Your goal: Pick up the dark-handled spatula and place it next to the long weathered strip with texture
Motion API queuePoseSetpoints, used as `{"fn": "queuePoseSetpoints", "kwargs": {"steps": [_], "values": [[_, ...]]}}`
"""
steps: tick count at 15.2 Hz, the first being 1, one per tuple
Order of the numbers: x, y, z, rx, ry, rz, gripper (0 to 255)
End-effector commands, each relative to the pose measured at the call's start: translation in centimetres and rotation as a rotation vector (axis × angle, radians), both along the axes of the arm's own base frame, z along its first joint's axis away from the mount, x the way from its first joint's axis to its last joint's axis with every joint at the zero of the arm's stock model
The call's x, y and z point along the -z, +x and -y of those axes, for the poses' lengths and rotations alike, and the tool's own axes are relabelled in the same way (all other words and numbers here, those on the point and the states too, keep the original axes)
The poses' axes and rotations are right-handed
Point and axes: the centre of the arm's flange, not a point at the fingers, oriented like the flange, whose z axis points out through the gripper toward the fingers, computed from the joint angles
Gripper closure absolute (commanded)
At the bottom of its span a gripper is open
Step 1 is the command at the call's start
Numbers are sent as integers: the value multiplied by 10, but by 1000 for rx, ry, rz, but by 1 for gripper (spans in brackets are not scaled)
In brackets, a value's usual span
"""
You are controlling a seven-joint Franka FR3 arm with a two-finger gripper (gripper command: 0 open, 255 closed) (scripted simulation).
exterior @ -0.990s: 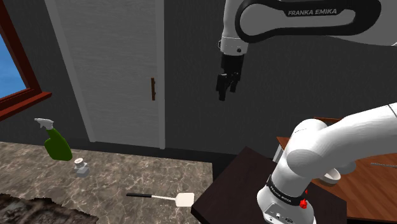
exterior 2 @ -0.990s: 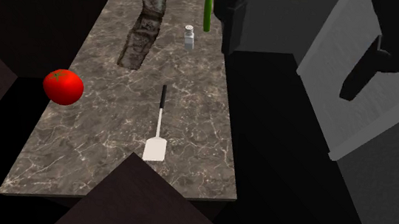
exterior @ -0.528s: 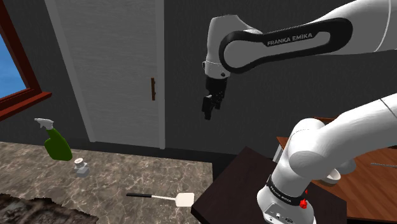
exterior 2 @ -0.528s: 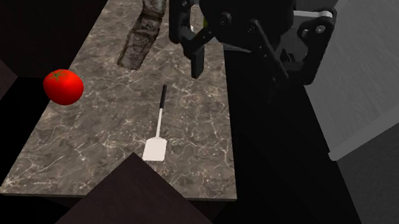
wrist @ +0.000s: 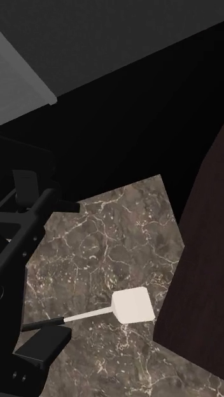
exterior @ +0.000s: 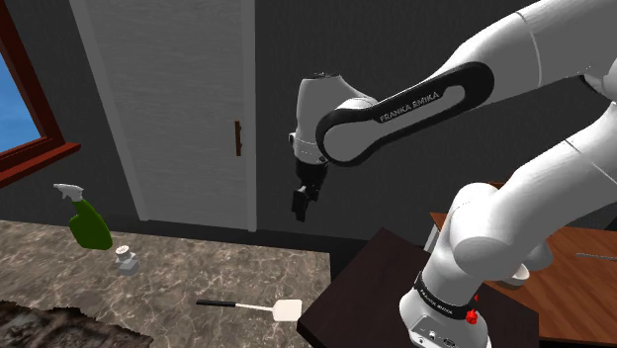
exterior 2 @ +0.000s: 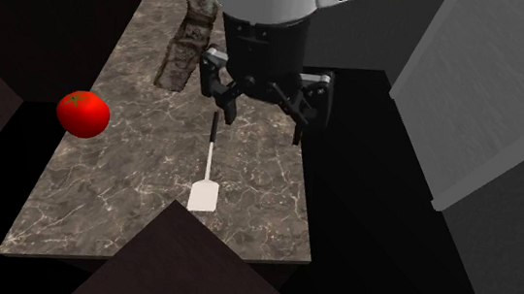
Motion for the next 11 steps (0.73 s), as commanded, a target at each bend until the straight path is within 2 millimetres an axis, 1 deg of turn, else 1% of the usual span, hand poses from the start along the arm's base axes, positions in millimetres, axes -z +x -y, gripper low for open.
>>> {"fn": "queuePoseSetpoints", "kwargs": {"steps": [1,11], "values": [[19,6,-13,-32,8,7,0],[123,20,-87,-190,39,26,0]]}}
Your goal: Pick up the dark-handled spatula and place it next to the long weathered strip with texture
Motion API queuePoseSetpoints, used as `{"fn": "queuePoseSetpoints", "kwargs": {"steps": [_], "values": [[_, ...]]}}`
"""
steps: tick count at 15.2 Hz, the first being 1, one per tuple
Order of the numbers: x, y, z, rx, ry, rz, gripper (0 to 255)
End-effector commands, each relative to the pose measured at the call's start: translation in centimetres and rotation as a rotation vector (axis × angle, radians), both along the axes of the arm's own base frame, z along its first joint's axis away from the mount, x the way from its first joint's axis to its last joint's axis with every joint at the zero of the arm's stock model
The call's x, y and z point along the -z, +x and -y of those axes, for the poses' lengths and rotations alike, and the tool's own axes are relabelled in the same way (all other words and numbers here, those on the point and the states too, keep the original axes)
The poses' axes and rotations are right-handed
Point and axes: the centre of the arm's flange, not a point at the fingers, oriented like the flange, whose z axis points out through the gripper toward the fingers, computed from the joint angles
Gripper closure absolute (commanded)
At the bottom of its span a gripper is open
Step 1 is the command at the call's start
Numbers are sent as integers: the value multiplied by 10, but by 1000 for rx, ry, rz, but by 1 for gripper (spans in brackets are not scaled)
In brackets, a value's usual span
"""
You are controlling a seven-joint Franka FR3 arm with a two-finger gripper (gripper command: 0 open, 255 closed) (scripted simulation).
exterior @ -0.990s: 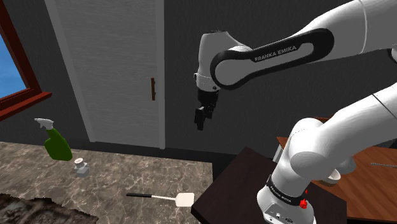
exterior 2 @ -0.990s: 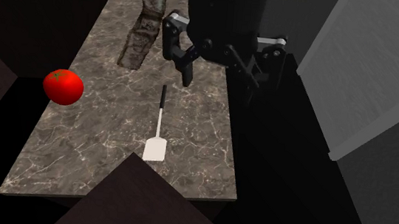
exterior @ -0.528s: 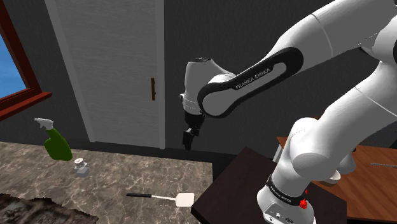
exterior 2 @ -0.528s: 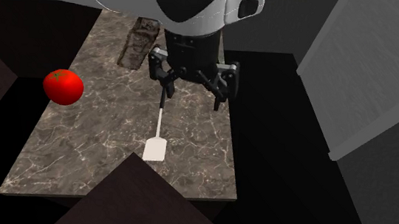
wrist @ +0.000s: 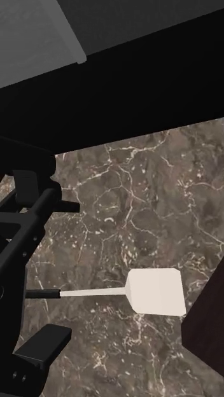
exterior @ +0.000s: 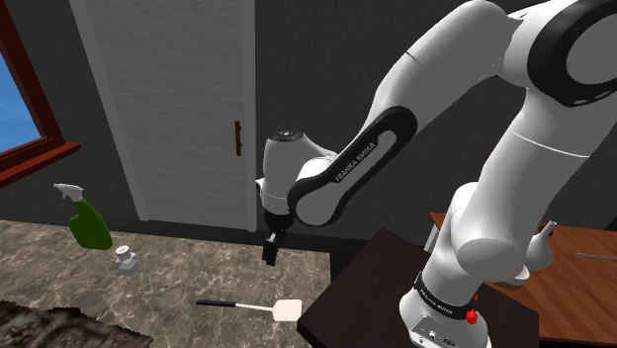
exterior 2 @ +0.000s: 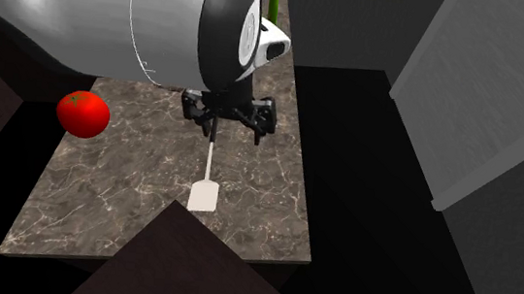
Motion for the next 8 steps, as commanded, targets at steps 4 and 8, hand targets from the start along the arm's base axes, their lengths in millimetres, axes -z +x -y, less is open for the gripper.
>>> {"fn": "queuePoseSetpoints", "kwargs": {"steps": [4,8], "values": [[53,3,-40,-80,18,11,0],[93,4,-71,-143,30,18,0]]}}
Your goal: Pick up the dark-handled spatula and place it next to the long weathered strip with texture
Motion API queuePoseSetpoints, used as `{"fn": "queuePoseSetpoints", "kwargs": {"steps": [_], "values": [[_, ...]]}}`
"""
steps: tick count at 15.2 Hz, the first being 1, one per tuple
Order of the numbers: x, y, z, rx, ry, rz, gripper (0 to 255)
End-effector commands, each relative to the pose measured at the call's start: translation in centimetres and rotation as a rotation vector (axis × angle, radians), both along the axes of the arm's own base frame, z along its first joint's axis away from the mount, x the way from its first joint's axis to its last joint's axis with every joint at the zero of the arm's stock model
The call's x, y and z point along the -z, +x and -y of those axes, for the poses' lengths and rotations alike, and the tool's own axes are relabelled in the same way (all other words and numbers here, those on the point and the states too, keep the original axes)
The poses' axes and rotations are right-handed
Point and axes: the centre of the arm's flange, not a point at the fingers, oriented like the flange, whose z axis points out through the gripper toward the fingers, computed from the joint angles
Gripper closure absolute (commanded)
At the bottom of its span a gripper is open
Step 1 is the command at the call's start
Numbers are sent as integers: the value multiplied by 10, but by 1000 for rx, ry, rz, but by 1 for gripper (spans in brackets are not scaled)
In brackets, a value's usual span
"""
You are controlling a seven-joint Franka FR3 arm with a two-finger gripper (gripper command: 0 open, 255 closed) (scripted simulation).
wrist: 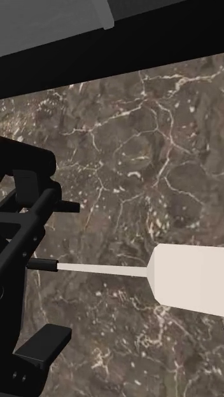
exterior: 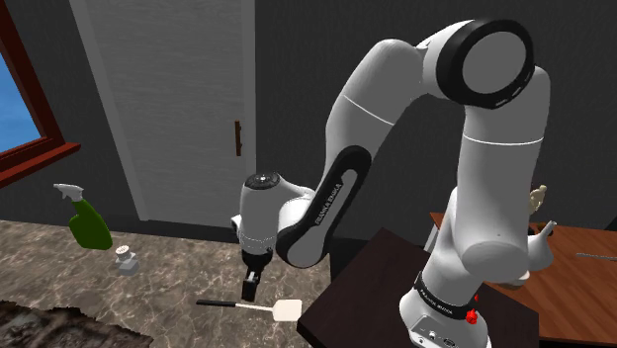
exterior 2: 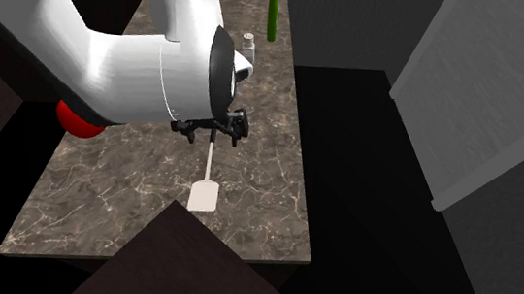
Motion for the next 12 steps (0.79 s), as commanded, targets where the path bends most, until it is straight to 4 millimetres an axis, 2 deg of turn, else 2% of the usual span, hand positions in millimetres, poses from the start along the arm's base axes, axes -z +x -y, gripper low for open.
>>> {"fn": "queuePoseSetpoints", "kwargs": {"steps": [1,9,12], "values": [[20,-1,-16,-34,7,4,0],[62,1,-22,-42,9,5,0],[65,1,-22,-42,9,5,0]]}}
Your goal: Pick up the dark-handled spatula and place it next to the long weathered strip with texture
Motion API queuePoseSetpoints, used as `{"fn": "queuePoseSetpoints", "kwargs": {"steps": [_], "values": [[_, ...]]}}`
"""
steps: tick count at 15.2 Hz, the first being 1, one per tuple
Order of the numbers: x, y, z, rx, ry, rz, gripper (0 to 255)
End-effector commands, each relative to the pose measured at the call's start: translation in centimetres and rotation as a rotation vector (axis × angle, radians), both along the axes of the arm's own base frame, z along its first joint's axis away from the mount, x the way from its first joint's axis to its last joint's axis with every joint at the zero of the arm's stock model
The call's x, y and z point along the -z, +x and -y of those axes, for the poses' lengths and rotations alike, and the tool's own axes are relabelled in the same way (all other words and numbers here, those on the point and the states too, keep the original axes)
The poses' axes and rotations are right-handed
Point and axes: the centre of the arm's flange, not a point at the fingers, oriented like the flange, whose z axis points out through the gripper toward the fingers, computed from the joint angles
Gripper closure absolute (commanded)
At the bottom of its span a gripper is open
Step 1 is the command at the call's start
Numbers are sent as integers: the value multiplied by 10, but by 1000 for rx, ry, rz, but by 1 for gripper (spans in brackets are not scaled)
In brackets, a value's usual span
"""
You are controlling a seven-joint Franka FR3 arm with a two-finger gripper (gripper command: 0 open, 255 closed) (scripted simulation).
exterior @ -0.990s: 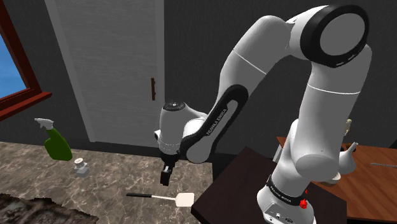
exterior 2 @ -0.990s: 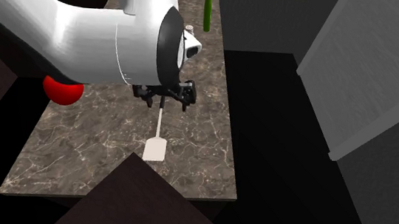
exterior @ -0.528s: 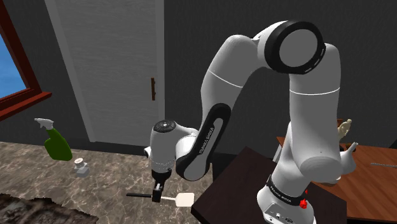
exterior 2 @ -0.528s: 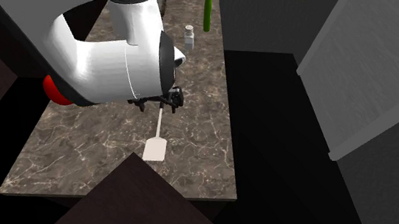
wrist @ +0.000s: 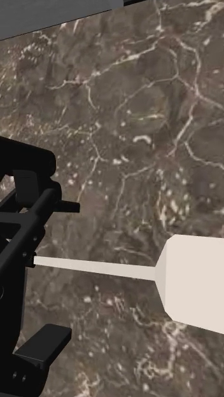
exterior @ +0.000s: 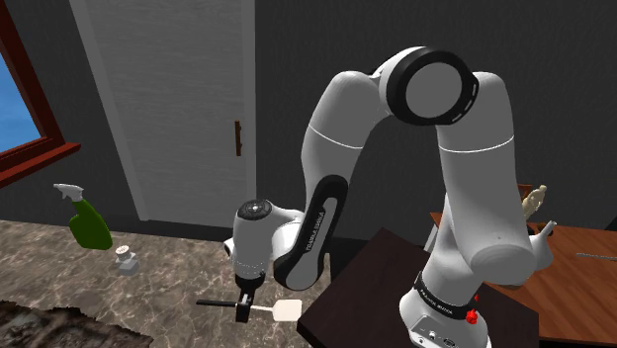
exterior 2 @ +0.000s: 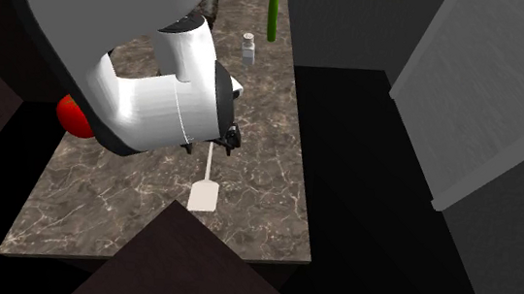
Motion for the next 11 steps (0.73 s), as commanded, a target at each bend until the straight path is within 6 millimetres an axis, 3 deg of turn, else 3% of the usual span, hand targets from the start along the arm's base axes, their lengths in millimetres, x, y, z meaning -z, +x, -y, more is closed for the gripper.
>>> {"fn": "queuePoseSetpoints", "kwargs": {"steps": [1,5,6,11], "values": [[2,0,0,0,0,0,0],[2,0,0,0,0,0,0],[2,0,0,0,0,0,255],[2,0,0,0,0,0,255]]}}
